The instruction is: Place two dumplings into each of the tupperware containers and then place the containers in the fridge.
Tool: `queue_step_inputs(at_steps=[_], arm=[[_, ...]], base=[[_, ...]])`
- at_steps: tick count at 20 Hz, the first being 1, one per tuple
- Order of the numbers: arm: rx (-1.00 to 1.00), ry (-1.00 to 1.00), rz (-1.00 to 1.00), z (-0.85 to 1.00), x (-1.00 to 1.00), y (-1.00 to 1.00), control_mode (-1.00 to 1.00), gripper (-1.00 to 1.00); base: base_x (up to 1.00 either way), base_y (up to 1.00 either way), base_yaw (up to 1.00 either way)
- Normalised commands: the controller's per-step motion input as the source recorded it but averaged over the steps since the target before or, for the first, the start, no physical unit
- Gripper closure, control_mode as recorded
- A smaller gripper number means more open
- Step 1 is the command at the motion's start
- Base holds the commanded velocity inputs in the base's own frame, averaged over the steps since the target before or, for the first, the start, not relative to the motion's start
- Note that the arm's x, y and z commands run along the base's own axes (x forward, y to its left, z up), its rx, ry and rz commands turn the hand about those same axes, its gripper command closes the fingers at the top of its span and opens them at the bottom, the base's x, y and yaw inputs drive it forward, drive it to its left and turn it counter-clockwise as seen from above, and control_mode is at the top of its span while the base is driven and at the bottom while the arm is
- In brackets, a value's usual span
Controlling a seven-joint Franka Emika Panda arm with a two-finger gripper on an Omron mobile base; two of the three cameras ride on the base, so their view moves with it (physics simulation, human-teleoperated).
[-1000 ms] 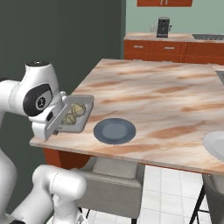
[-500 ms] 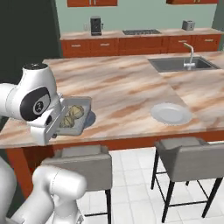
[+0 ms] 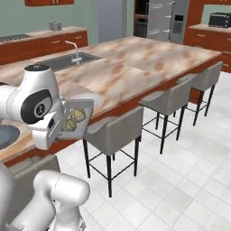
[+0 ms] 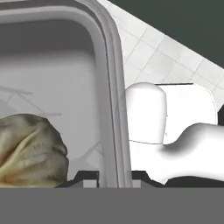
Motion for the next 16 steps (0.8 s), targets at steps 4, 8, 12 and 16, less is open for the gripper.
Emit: queue_step_inputs(at_steps=[4, 8, 12, 16], arm=[[0.0, 0.0, 0.0, 0.0, 0.0, 0.0, 1.0, 1.0], [0.0, 0.0, 0.0, 0.0, 0.0, 0.0, 1.0, 1.0], [0.0, 0.0, 0.0, 0.0, 0.0, 0.0, 1.0, 1.0], [0.0, 0.0, 0.0, 0.0, 0.0, 0.0, 1.0, 1.0]], base=[[0.0, 0.0, -0.97], [0.18, 0.03, -0.81], [0.51, 0.0, -0.35], [1.0, 0.18, -0.05]])
